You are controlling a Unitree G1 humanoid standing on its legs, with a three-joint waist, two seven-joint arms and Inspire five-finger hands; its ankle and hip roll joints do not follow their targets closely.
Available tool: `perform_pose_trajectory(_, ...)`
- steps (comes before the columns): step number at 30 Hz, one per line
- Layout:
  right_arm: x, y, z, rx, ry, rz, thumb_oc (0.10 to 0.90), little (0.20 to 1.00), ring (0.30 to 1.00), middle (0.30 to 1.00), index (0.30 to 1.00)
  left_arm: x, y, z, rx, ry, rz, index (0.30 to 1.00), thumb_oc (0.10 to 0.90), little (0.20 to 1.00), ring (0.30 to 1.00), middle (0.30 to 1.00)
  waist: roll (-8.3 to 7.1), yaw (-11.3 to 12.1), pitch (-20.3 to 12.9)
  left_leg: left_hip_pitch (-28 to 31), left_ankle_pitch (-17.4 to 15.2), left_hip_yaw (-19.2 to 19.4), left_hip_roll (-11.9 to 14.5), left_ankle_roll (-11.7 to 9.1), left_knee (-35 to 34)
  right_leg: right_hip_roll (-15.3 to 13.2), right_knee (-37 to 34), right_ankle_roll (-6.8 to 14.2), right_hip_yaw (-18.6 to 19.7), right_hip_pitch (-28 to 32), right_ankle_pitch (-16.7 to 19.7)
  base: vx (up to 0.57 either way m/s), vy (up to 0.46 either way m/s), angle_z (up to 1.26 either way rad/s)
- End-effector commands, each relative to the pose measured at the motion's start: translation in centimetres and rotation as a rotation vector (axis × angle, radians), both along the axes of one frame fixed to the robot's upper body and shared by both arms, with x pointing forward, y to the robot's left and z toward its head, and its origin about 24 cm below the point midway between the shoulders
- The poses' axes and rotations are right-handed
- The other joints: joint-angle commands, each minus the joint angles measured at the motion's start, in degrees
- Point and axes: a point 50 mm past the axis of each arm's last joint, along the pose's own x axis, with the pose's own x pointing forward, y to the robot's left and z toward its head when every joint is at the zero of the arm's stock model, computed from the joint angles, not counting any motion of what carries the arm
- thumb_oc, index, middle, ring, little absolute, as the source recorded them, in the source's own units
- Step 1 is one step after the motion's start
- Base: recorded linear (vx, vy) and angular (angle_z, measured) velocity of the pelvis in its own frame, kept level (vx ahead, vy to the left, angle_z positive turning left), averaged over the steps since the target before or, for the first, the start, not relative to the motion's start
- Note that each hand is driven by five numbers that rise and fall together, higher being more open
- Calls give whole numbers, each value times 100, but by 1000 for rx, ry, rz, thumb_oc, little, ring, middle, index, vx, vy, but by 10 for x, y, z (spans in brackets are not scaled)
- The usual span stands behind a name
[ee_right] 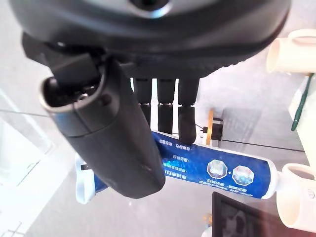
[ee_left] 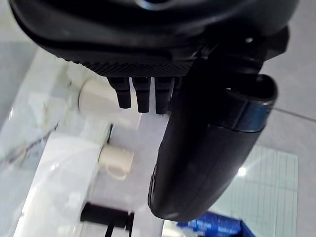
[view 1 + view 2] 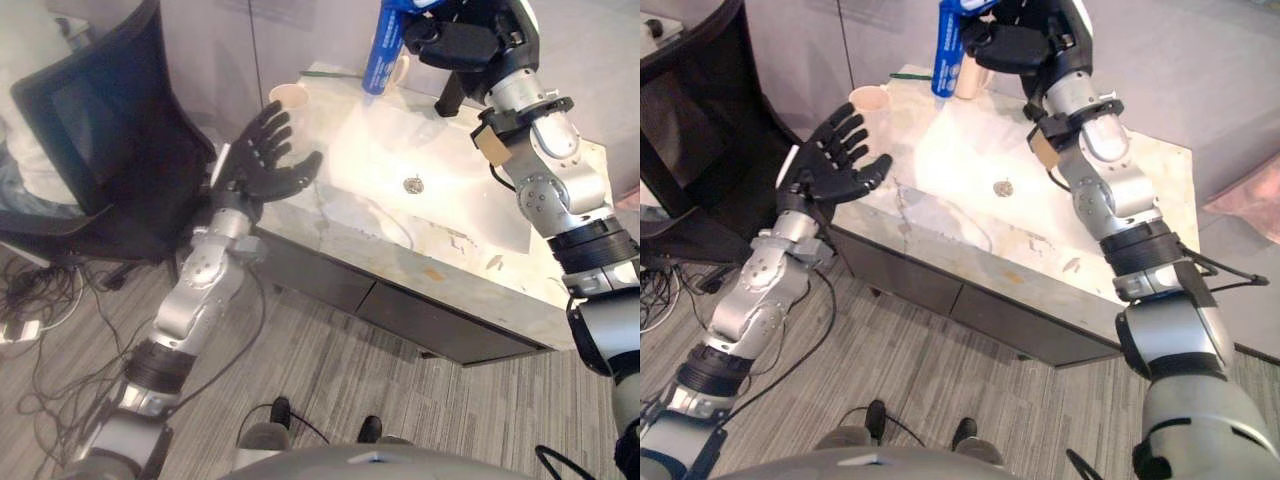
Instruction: Organize the bathroom.
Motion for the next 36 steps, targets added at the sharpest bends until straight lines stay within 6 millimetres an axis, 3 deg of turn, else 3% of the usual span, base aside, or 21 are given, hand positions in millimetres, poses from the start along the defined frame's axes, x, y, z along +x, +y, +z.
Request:
perform_pose_trajectory(1, -22, -1, 73, 117, -358, -3, 400, 300, 300, 300, 300, -19, 5, 49, -4, -332, 51, 900, 800, 900, 900, 900, -45, 234, -601, 185, -303, 372, -272, 272, 52, -132, 1475, 419, 176, -376, -1130, -10, 46, 21)
perform_pose_trajectory(10, -16, 14, 64, 114, -369, -41, 400, 300, 300, 300, 300, -28, 34, 42, -14, -332, 269, 900, 800, 900, 900, 900, -52, 463, -626, 161, -301, 173, -325, 327, 43, -391, 2027, 396, 128, -322, -1044, 17, 27, 22)
perform_pose_trajectory(11, -16, 14, 65, 115, -374, -48, 400, 300, 300, 300, 300, -28, 37, 39, -15, -312, 273, 900, 800, 900, 900, 900, -49, 476, -631, 160, -290, 152, -318, 326, 37, -341, 2072, 382, 163, -314, -1100, 44, -19, 41)
perform_pose_trajectory(13, -17, 14, 69, 94, -391, -88, 400, 300, 300, 300, 300, -29, 41, 28, -20, -258, 262, 900, 800, 900, 900, 900, -69, 433, -646, 139, -249, 46, -323, 274, 12, 110, 1783, 254, 425, -350, -1361, 72, -46, 45)
perform_pose_trajectory(14, -17, 15, 69, 92, -392, -91, 400, 300, 300, 300, 300, -29, 42, 27, -20, -254, 261, 900, 800, 900, 900, 900, -65, 423, -656, 136, -250, 38, -312, 259, 9, 154, 1714, 231, 431, -342, -1363, 65, -55, 46)
perform_pose_trajectory(17, -19, 11, 77, 82, -418, -112, 400, 300, 300, 300, 300, -31, 45, 15, -17, -200, 255, 900, 800, 900, 900, 900, -121, 315, -670, 99, -283, 19, -391, 171, -5, 575, 746, 126, 789, -464, -994, 78, -72, 38)
perform_pose_trajectory(21, -24, 8, 80, 80, -438, -129, 400, 300, 300, 300, 300, -33, 48, 9, -24, -171, 238, 900, 800, 900, 900, 900, -92, 255, -616, 58, -257, -16, -412, 167, 50, 724, 735, 118, 1142, -566, -870, 95, -74, 54)
perform_pose_trajectory(36, -27, 0, 69, 28, -475, -228, 400, 300, 300, 300, 300, -36, 52, -7, -20, -78, 203, 900, 800, 900, 900, 900, -106, 181, -624, -69, -426, 277, -424, 79, 612, 926, 425, -41, 1288, -301, -804, 129, -91, 4)
